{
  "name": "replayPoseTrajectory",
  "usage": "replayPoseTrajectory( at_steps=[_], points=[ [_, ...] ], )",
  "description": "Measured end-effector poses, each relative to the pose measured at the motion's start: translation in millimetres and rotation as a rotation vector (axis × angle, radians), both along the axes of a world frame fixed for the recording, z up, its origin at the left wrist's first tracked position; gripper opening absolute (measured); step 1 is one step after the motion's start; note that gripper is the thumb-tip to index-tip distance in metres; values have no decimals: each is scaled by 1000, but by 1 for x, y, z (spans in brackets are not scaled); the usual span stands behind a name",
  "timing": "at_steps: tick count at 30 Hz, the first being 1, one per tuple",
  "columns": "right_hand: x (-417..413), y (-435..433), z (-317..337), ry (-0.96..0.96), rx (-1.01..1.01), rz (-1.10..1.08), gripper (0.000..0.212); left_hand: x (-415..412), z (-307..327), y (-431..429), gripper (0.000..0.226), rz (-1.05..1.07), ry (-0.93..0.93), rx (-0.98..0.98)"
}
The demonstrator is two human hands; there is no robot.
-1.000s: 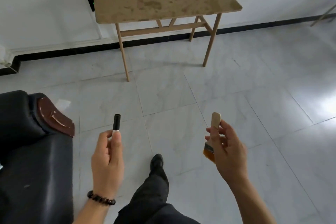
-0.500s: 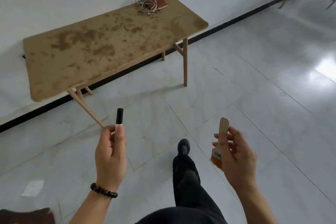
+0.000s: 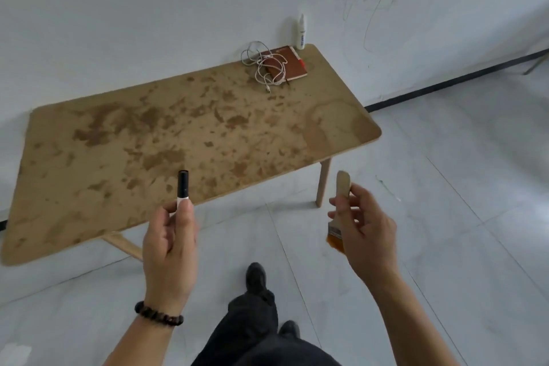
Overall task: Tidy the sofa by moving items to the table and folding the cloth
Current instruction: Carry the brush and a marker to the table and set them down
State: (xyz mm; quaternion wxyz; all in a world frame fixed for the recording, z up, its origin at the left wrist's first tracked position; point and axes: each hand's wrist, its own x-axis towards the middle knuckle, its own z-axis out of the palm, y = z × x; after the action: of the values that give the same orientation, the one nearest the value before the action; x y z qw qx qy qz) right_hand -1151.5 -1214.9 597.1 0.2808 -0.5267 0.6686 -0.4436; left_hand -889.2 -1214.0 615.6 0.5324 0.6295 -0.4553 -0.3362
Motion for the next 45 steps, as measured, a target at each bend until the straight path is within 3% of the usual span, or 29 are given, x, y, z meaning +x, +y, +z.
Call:
replayPoseTrajectory(
  at_steps=[3,8,11,16,20,24,30,33,38,45],
  points=[
    [-8,-72,-16,42,22,32,21,-9,-26,-68,40,13,32,33],
    [-25,-195,-37,119,92,30,12,-28,-47,-197,35,-41,54,80],
    [-37,-273,-24,149,58,33,20,-44,-38,-282,27,-78,63,100],
    [-56,-395,-9,152,9,-37,22,-76,-27,-410,19,-155,-51,122],
    [-68,-479,-39,119,61,-58,19,-95,-51,-497,6,-126,-136,189],
    [-75,-572,-84,80,143,-31,10,-108,-110,-571,11,-4,-181,367],
    [-72,-712,-136,191,118,65,13,-103,-201,-668,24,210,-8,710],
    [-69,-752,-164,284,99,162,16,-103,-229,-701,23,254,-46,766],
    [-70,-748,-218,728,424,588,49,-113,-254,-717,23,99,-461,727],
    [-72,-747,-227,750,368,582,52,-115,-264,-711,36,57,-533,681]
  ],
)
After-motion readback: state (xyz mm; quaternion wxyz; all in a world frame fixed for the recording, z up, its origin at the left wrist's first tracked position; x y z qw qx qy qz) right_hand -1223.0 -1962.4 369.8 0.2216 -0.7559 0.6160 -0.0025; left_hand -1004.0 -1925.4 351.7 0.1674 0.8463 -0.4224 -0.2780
